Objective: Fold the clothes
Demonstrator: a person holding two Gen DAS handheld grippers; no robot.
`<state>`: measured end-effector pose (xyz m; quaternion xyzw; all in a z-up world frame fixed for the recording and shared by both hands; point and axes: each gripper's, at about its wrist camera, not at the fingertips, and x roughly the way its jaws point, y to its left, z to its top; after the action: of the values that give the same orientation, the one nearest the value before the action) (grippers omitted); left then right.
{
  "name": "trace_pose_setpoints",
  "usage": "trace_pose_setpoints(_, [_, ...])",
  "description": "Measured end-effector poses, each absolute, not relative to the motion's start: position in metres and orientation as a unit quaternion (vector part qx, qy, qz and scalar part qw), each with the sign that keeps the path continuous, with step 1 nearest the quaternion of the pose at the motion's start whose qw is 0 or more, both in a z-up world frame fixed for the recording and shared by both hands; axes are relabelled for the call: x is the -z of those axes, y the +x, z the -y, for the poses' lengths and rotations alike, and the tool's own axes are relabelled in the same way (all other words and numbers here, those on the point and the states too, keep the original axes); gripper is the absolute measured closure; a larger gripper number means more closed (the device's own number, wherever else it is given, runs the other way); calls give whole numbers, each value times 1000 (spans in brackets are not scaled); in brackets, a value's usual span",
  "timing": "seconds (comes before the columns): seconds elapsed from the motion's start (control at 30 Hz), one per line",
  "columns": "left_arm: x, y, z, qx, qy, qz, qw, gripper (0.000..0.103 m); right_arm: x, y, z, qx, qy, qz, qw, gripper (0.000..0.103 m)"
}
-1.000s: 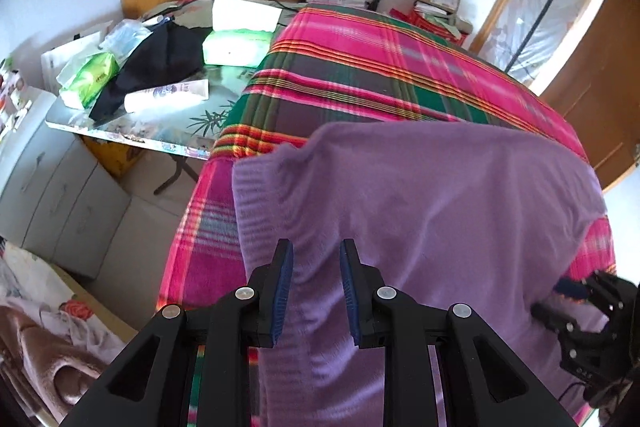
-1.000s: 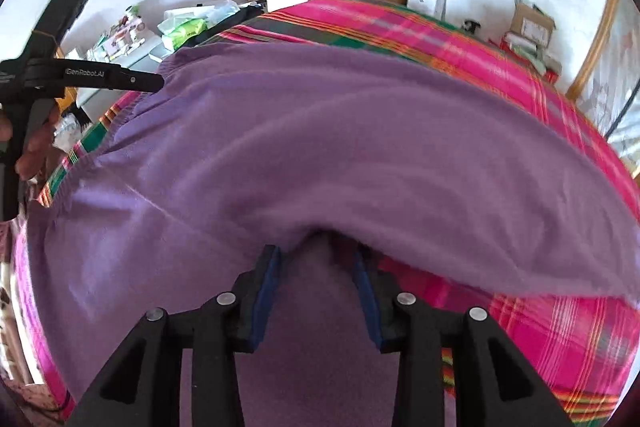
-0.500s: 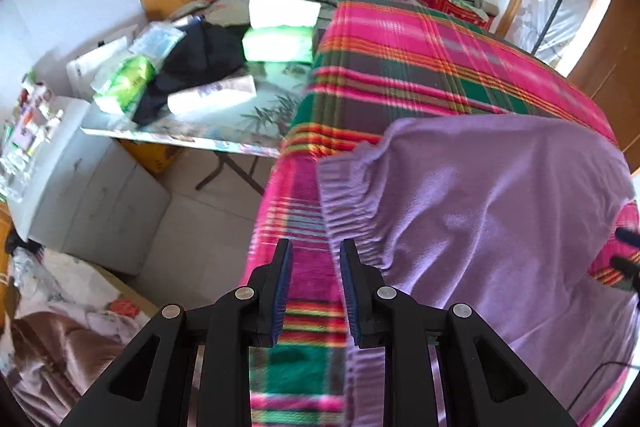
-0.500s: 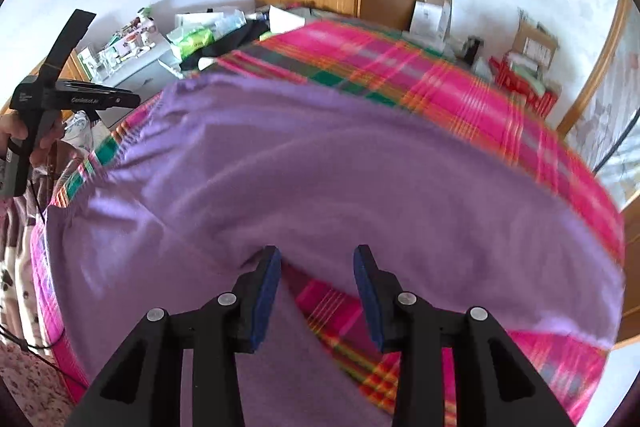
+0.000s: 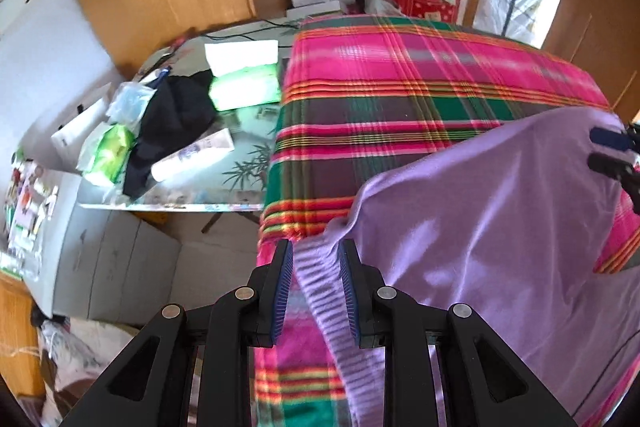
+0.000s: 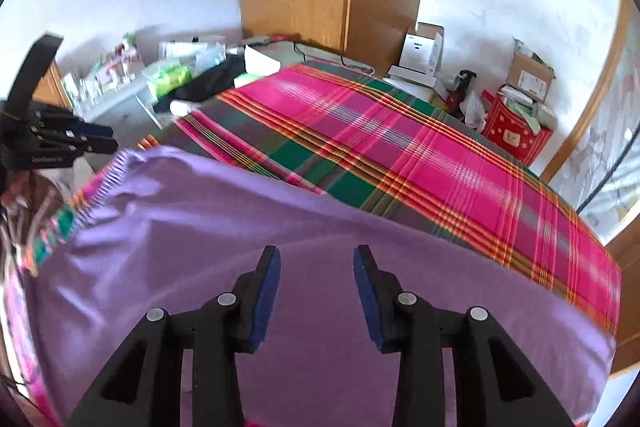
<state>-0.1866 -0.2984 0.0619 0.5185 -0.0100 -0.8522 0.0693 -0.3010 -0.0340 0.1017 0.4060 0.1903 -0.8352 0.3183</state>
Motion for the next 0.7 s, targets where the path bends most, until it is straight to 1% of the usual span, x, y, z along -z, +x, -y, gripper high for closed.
trace_pose_setpoints(0.03, [-58, -190, 297, 852, 519, 14, 67, 78, -95, -309, 35, 835, 405, -199, 316, 64])
trace_pose_setpoints(0.17, [-39, -201, 292, 844, 529, 53, 70, 78, -82, -338, 31, 836, 417, -174, 312, 60])
trace_pose_setpoints(0.27, [-30, -205, 292, 840, 535, 61, 64, 78, -75, -352, 31, 833, 422, -169, 316, 57])
trace_pose_setpoints(0.47, [-23, -208, 298, 845, 529, 51, 52, 78, -57, -366, 40, 818, 434, -201, 320, 53])
trace_pose_setpoints(0.6, [-20, -208, 299, 847, 527, 54, 41, 73, -52, -371, 46, 805, 433, -222, 338, 48])
trace_pose_setpoints(0.7, [-19, -208, 301, 848, 526, 52, 34, 73, -52, -376, 47, 802, 429, -234, 343, 46])
